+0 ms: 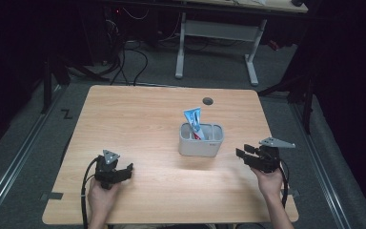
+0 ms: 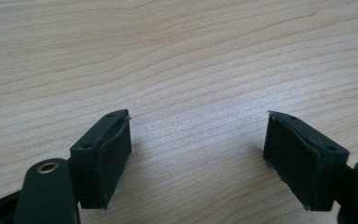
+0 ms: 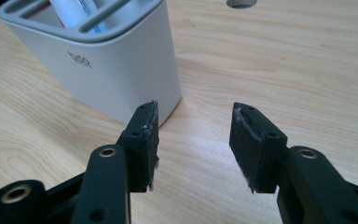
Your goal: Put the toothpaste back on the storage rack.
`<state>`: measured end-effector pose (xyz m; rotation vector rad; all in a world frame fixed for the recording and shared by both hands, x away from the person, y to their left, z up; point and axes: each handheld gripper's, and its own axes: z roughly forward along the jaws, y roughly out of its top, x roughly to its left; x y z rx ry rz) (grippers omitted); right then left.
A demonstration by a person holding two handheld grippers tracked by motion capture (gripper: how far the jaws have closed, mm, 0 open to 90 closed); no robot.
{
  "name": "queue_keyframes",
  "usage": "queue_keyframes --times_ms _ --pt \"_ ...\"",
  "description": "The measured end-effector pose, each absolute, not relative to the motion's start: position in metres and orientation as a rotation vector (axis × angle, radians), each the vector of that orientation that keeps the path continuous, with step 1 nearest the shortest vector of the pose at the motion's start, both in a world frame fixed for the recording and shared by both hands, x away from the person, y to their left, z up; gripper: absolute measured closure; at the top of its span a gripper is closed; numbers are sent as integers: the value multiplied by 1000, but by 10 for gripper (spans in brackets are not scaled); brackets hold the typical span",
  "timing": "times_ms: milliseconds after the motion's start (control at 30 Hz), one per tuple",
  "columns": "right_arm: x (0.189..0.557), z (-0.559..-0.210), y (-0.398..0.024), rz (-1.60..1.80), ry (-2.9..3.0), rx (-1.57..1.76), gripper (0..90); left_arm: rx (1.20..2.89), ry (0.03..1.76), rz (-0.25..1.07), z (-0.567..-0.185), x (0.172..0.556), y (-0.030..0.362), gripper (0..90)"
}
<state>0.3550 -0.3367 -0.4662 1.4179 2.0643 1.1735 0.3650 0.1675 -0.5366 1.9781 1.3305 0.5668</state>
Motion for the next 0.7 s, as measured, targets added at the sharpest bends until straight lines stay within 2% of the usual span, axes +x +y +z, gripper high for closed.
queue_keyframes --times_ms 700 --pt "361 -489 -328 1115 2112 1449 488 1978 1331 567 -537 365 168 235"
